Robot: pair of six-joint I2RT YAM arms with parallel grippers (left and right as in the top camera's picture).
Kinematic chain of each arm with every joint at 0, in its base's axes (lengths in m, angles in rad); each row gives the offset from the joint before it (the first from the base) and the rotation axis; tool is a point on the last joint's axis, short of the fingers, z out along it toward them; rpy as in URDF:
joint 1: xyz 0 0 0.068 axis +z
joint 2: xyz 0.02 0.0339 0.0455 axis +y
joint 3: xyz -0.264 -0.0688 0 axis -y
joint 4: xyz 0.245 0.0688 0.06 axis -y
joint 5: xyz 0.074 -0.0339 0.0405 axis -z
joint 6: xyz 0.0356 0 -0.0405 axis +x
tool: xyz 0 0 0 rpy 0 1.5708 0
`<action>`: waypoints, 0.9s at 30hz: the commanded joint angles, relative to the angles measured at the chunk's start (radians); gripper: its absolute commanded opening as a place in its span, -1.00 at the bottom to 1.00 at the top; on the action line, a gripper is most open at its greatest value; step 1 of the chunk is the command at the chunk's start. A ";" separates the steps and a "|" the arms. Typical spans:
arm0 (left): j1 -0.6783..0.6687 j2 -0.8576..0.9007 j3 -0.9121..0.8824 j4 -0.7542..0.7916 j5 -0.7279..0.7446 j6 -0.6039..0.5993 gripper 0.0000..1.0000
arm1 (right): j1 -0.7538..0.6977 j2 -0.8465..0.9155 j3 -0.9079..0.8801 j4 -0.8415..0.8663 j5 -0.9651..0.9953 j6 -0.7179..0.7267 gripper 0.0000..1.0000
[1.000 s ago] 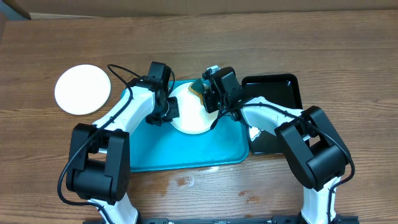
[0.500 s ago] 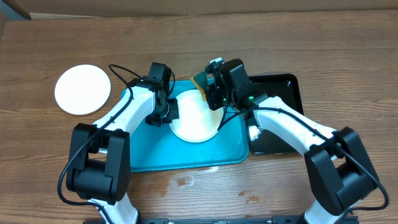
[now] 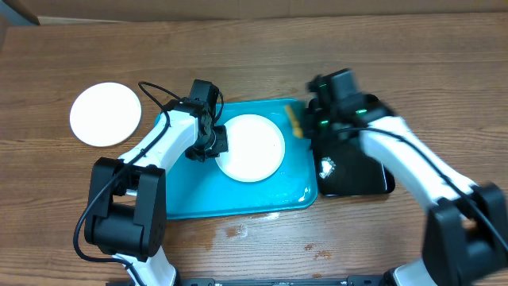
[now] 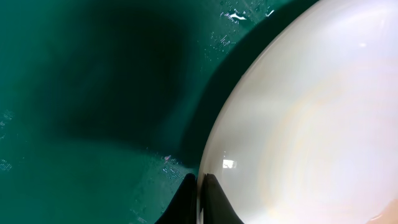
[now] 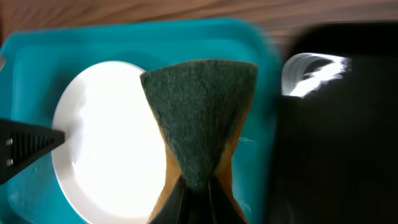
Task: Clean dirty plates on tray and stack at the side
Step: 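Return the sponge into the black tray with the right gripper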
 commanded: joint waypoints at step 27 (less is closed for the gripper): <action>-0.037 0.017 0.011 0.025 -0.021 -0.012 -0.91 | -0.273 -0.033 -0.267 -0.008 0.211 0.009 -0.90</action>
